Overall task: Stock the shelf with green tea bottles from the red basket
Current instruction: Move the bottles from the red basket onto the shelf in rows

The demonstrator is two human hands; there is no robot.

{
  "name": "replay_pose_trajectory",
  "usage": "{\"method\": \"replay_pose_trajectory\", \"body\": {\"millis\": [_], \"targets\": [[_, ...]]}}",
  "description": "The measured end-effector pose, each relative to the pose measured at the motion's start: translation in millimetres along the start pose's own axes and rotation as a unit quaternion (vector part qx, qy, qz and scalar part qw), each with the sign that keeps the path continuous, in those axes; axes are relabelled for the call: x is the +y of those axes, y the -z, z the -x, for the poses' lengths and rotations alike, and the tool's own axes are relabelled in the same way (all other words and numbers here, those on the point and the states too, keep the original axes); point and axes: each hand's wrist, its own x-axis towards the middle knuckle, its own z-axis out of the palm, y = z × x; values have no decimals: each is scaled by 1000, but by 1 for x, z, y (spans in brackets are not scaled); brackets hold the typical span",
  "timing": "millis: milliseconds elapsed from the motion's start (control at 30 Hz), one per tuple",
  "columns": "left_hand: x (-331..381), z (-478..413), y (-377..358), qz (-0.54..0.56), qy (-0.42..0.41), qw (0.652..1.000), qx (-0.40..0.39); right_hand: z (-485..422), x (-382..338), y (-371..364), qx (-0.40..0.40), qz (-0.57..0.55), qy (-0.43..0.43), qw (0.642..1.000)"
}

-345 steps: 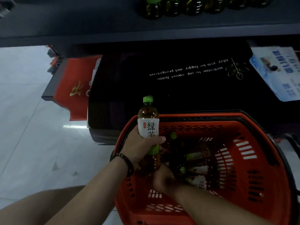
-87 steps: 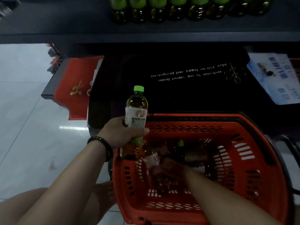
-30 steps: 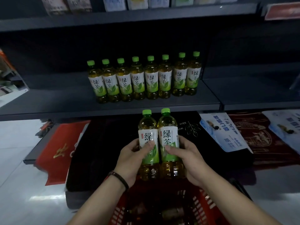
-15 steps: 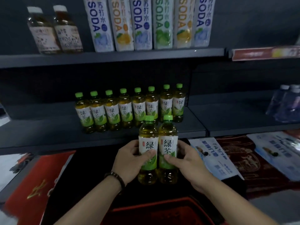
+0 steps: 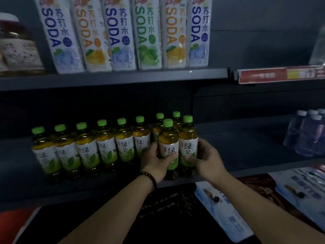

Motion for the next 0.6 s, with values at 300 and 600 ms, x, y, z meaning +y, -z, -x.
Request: {"method": "replay_pose_trajectory", "body": {"millis": [300,600], "targets": [[-24,-33,-17,-48,-33,994,89,-31,33,-14,10,34,23,999],[-27,-27,-17,-91,-4,987,132,-25,30,-30,12,84,0,996]]}}
